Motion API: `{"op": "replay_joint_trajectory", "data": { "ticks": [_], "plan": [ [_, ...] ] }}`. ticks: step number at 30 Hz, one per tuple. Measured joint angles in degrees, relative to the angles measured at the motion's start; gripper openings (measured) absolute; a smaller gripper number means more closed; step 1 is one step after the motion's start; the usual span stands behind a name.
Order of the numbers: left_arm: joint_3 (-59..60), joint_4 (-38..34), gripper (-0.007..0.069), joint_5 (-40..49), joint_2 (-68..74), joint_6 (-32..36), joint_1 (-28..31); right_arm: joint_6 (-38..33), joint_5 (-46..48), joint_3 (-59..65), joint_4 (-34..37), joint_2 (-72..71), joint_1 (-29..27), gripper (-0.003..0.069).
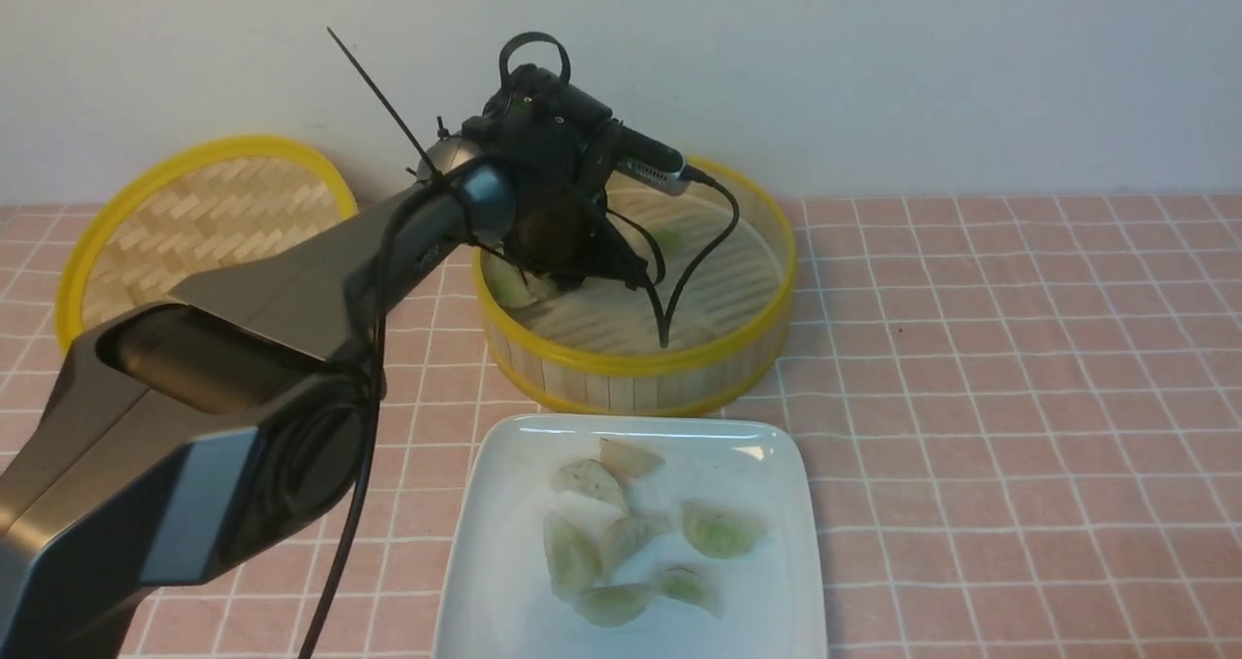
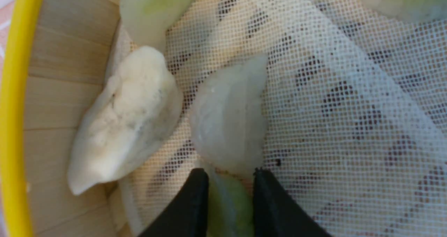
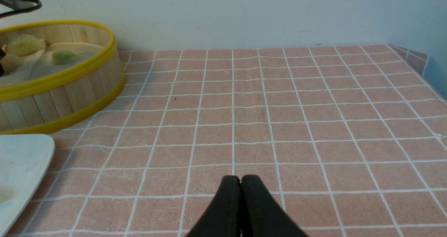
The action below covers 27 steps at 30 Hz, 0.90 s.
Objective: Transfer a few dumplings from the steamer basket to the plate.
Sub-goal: Use the left arm to grab a dumpling from the steamer, then use the left arm to put the dumpling into the plate
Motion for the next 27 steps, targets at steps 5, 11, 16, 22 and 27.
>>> {"op": "replay_joint_trajectory", "data": {
  "ticks": [5, 11, 16, 22, 27],
  "plan": [
    [-5.7, 0.2, 0.0134, 7.2, -0.6, 0.7, 0.0, 0.0, 0.0, 0.0, 0.0, 0.0, 0.0, -0.0013],
    [-10.2, -4.1, 0.0134, 12.7, -5.5, 5.6, 0.0, 0.0, 0.0, 0.0, 0.0, 0.0, 0.0, -0.0013],
    [-0.2, -19.8, 0.0134, 13.0, -18.9, 10.3, 0.0, 0.0, 0.0, 0.0, 0.0, 0.0, 0.0, -0.0013],
    [24.2, -27.1, 0.0134, 13.0, -32.1, 11.5, -2.9, 0.0, 0.0, 0.0, 0.0, 0.0, 0.0, -0.0013],
    [38.0, -28.5, 0.0134, 5.7, -33.6, 14.7, -6.6, 0.0, 0.0, 0.0, 0.0, 0.0, 0.0, -0.0013]
  ]
}}
